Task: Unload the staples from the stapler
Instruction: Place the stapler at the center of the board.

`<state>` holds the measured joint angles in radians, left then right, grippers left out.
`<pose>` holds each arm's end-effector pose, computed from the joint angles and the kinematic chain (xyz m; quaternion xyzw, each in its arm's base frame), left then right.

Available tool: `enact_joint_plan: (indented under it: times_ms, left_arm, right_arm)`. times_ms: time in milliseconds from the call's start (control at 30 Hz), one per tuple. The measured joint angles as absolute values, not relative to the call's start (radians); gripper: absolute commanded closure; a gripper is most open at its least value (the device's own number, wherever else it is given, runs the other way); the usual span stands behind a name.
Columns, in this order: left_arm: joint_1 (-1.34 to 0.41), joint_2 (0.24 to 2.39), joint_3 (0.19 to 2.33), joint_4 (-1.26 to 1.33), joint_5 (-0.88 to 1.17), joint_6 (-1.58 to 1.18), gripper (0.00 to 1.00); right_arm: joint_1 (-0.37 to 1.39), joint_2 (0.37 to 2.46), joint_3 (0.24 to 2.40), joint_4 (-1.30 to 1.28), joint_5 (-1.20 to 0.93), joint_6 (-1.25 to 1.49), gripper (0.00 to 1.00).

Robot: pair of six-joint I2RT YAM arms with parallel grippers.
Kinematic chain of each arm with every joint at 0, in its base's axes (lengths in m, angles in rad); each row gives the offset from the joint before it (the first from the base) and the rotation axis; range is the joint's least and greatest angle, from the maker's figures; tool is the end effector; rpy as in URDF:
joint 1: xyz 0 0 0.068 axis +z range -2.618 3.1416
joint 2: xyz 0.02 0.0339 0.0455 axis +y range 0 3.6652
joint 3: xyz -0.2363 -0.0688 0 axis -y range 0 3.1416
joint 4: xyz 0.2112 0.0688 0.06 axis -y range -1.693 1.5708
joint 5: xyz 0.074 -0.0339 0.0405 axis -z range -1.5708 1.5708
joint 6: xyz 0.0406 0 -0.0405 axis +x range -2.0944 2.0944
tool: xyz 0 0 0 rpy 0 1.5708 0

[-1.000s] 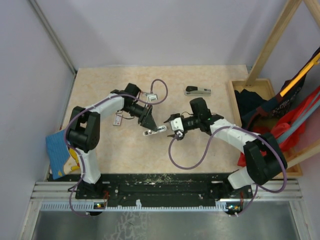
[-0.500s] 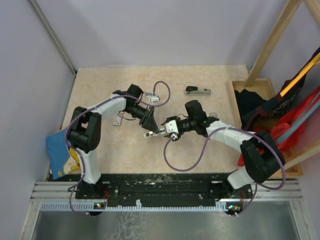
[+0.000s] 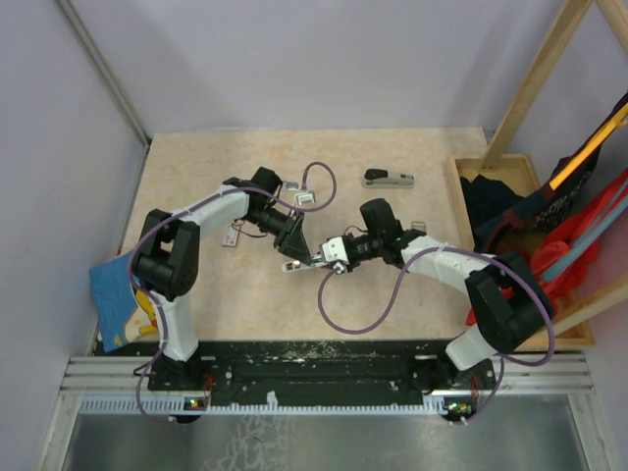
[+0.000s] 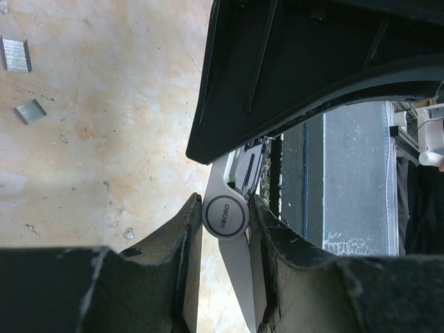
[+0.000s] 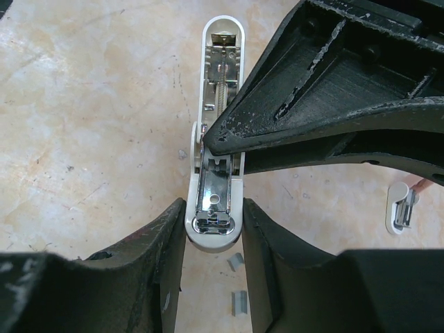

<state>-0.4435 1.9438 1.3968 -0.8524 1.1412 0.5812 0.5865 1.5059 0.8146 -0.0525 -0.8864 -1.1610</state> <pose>0.2851 -0.1763 0.1854 0.4513 0.7082 -0.5319 0.1089 0.2150 0.1806 0.1934 -0.7449 0.3989 0.2738 0.4594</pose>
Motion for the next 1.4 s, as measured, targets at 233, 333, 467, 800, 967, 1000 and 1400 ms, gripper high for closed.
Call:
enact_joint_plan:
  times_ms: [233,333,467,800,967,1000,1400]
  left_arm:
    - [-0.443,1.944,1.397,-0.855,1.142,0.581,0.99]
    - [-0.443,1.944,1.397,-0.855,1.143,0.582,0.99]
    - [-0.443,1.946,1.398,-0.855,1.143,0.581,0.99]
    - [-0.443,1.951,1.407,-0.856,1.139,0.58,0.62]
    - [-0.443,1.951,1.422,-0.857,1.121,0.578,0.36]
    - [-0.443,1.95,1.428,-0.855,1.113,0.577,0.32]
    - [-0.453,1.788,1.439,-0.789,0.92,0.577,0.01]
  right_arm:
    - [0.593,1.506,0.814,-0.046,-0.883,-1.151,0.57]
    - [0.596,1.506,0.814,-0.041,-0.883,-1.148,0.59]
    - [0.596,1.506,0.813,-0.032,-0.878,-1.146,0.68]
    - [0.599,1.506,0.813,-0.022,-0.86,-1.14,1.0]
    - [0.602,1.506,0.813,-0.03,-0.862,-1.14,1.0]
    - [0.603,1.506,0.813,-0.034,-0.862,-1.14,1.0]
    - [0.607,1.532,0.861,-0.101,-0.888,-1.067,1.0]
